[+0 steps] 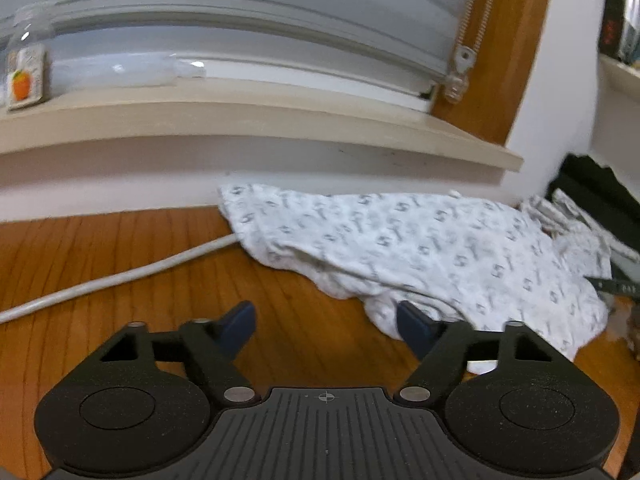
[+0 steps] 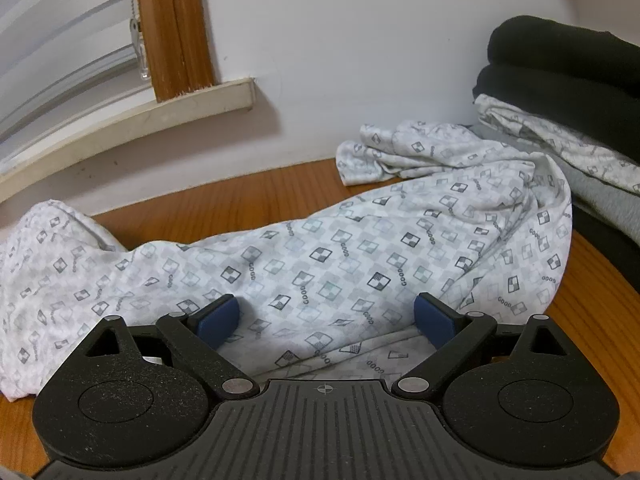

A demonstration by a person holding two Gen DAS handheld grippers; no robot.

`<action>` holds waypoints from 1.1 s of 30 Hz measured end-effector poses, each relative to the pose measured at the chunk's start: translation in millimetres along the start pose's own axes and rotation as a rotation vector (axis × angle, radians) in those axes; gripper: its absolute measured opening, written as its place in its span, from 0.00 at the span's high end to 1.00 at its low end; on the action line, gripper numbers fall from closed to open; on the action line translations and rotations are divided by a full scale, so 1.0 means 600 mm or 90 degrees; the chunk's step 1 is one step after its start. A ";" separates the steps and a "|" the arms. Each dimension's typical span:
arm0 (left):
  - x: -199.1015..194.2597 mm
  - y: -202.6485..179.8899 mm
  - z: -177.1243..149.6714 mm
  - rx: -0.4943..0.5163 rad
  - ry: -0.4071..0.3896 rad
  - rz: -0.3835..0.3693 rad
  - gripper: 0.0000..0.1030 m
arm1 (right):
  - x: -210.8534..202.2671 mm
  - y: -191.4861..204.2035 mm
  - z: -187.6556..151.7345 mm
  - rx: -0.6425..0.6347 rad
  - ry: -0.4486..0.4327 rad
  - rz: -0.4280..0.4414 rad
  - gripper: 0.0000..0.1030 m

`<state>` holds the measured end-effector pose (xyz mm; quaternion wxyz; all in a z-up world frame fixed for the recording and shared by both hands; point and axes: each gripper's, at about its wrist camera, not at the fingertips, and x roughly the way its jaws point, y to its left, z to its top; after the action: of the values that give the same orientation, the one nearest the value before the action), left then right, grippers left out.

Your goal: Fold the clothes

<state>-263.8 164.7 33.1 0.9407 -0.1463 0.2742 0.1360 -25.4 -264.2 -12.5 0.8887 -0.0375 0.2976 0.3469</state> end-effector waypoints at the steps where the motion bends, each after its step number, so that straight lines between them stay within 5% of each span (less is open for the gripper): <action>1: 0.001 -0.007 0.003 0.013 0.001 0.002 0.25 | 0.000 -0.001 0.000 0.000 0.000 0.002 0.08; 15: 0.099 -0.047 0.046 0.052 0.040 0.025 0.25 | 0.000 0.001 0.000 -0.005 0.000 0.000 0.07; 16: 0.104 -0.052 0.048 0.059 0.040 0.024 0.32 | 0.000 0.003 0.000 -0.008 0.001 -0.002 0.07; 17: 0.104 -0.056 0.051 0.060 0.036 0.018 0.60 | 0.000 0.005 0.000 -0.012 0.002 -0.005 0.07; 18: 0.104 -0.060 0.055 0.060 0.032 0.012 0.76 | 0.000 0.005 0.000 -0.013 0.002 -0.006 0.07; 20: 0.097 -0.066 0.066 0.051 0.009 -0.001 0.90 | 0.001 0.006 -0.001 -0.015 0.003 -0.008 0.07; 24: 0.063 -0.080 0.100 0.045 -0.066 0.001 0.93 | 0.000 0.008 0.000 -0.014 0.003 -0.008 0.07; 30: 0.057 -0.074 0.110 0.059 -0.063 0.021 0.91 | -0.001 0.007 0.000 -0.014 0.002 -0.008 0.07; 33: 0.063 -0.047 0.091 0.036 -0.048 0.029 0.79 | -0.002 0.008 -0.001 -0.014 0.001 -0.010 0.07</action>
<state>-197.7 164.7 62.1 0.9508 -0.1080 0.2455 0.1552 -29.6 -261.5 -11.7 0.8906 -0.0499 0.2939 0.3435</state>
